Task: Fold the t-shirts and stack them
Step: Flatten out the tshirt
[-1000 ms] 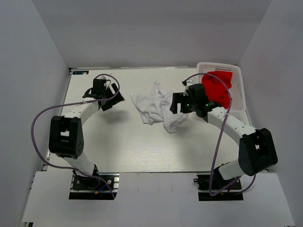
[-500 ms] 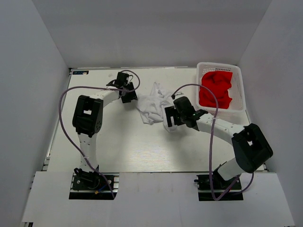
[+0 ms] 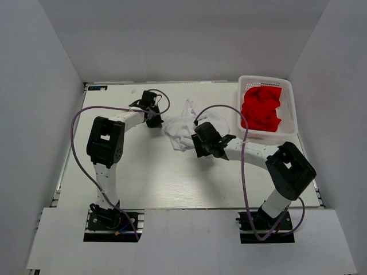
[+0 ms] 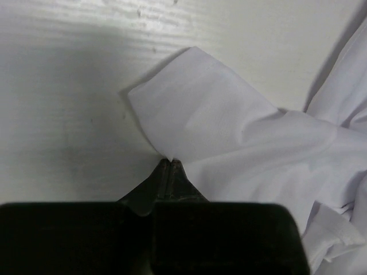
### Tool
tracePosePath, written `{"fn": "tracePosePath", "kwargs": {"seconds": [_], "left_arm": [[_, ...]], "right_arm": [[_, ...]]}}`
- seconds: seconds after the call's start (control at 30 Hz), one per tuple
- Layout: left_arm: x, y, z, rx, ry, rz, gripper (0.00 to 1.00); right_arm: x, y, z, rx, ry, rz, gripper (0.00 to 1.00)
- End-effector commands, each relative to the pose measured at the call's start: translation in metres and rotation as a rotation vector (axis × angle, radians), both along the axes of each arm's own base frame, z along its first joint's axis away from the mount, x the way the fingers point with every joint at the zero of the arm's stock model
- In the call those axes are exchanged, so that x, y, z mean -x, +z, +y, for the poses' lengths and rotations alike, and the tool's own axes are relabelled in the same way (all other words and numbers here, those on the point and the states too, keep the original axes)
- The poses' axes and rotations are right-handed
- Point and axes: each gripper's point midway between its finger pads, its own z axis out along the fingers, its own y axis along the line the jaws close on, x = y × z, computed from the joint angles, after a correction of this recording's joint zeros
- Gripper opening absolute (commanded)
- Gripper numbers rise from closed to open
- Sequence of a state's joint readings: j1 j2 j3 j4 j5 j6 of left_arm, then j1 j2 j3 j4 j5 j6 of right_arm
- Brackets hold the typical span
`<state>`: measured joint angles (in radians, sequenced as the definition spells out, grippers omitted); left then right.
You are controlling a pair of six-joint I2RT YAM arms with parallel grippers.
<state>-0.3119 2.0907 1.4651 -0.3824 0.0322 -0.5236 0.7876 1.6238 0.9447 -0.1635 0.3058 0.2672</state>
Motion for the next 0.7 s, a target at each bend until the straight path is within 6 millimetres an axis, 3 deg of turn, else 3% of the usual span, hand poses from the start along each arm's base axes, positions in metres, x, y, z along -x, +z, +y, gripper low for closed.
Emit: {"fn": "tracePosePath", "kwargs": {"seconds": [0.0,0.07,0.1,0.2,0.23,0.27,0.3,0.4,0.43,0.47,0.53,0.67], "left_arm": [[0.003,0.044,0.004,-0.005,-0.002,-0.086,0.0],[0.005,0.059,0.006,-0.004,0.005,-0.116,0.0],[0.009,0.06,0.006,0.001,0.0,-0.108,0.0],[0.009,0.089,0.008,0.025,-0.008,-0.17,0.0],[0.011,0.095,0.007,0.04,-0.016,-0.186,0.0],[0.013,0.101,0.008,0.038,-0.023,-0.2,0.0],[0.014,0.125,0.008,0.053,-0.022,-0.248,0.0],[0.02,0.161,0.01,0.079,-0.021,-0.333,0.0],[0.025,0.19,0.013,0.094,-0.013,-0.402,0.0],[0.03,0.199,0.017,0.094,-0.006,-0.423,0.0],[0.04,0.243,0.022,0.111,0.001,-0.532,0.0],[0.053,0.291,0.048,0.077,0.089,-0.629,0.0]], "right_arm": [[-0.027,0.008,0.007,-0.005,-0.1,-0.061,0.44],[-0.032,-0.004,-0.002,0.049,-0.159,-0.055,0.22],[-0.035,0.002,-0.004,0.068,-0.178,-0.057,0.02],[-0.041,0.021,-0.022,0.105,-0.255,-0.117,0.0],[-0.042,0.044,-0.023,0.065,-0.262,-0.157,0.0],[-0.043,0.055,-0.025,0.046,-0.27,-0.178,0.0],[-0.044,0.066,-0.028,0.037,-0.281,-0.207,0.0],[-0.044,0.119,-0.043,-0.034,-0.318,-0.335,0.0],[-0.043,0.141,-0.049,-0.074,-0.338,-0.381,0.0],[-0.04,0.162,-0.057,-0.111,-0.359,-0.424,0.0],[-0.038,0.194,-0.077,-0.138,-0.429,-0.507,0.0],[-0.022,0.261,-0.119,-0.214,-0.538,-0.657,0.0]]}}
